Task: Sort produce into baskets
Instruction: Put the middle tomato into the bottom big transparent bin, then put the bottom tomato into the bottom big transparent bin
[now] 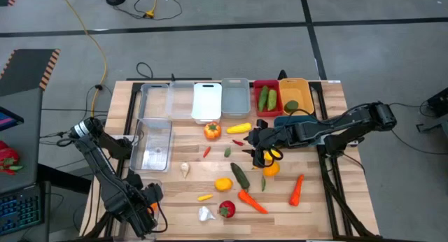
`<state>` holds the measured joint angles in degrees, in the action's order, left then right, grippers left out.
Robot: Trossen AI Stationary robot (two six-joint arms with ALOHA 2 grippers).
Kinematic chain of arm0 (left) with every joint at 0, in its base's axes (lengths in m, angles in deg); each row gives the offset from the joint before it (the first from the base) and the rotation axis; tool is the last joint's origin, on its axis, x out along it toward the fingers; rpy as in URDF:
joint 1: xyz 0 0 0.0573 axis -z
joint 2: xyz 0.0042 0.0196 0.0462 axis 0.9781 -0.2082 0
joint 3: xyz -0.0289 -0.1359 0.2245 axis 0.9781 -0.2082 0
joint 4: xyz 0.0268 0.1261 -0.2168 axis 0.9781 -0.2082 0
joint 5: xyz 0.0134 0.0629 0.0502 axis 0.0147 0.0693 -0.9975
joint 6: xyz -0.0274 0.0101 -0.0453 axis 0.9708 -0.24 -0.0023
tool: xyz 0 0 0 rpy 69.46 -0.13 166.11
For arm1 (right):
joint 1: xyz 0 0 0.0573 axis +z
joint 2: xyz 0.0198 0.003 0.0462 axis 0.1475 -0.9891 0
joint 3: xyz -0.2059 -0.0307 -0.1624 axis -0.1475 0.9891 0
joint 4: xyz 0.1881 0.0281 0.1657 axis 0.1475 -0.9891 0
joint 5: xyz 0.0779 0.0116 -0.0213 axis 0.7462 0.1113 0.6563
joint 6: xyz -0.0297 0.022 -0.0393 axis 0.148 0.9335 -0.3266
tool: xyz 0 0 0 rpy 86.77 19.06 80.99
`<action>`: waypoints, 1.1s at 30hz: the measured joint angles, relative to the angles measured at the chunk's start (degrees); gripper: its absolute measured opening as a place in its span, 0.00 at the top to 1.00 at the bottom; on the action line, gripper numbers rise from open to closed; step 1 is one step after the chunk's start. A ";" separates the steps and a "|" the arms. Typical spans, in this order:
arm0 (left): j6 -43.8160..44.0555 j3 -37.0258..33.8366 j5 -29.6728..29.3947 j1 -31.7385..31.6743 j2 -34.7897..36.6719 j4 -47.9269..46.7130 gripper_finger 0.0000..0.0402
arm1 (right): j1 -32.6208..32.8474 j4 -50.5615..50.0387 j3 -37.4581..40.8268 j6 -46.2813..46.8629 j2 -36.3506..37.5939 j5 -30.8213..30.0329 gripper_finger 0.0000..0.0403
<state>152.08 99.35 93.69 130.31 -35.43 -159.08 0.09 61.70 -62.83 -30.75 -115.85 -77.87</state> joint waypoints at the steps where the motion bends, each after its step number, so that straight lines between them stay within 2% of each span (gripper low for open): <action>1: -0.40 0.00 0.01 -0.01 0.00 -0.01 0.04 | 0.02 0.00 0.00 0.00 0.00 0.00 0.38; 9: -3.22 0.00 1.49 -2.11 0.00 0.04 0.02 | 0.02 -0.07 0.00 0.00 0.00 0.00 0.38; 13: -5.90 0.00 -1.52 -4.56 0.01 1.22 0.03 | 0.02 -0.15 0.00 0.00 0.00 0.02 0.38; 25: -25.66 0.00 -6.14 -15.46 0.44 7.68 0.03 | 1.71 -1.07 0.00 0.01 0.04 0.02 0.38; 33: -36.51 0.00 -13.34 -20.54 0.45 13.19 0.03 | 5.01 -11.86 0.00 0.14 2.64 0.14 0.38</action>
<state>115.57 99.35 80.36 109.77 -34.97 -145.89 5.11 49.84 -62.83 -30.61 -113.21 -77.72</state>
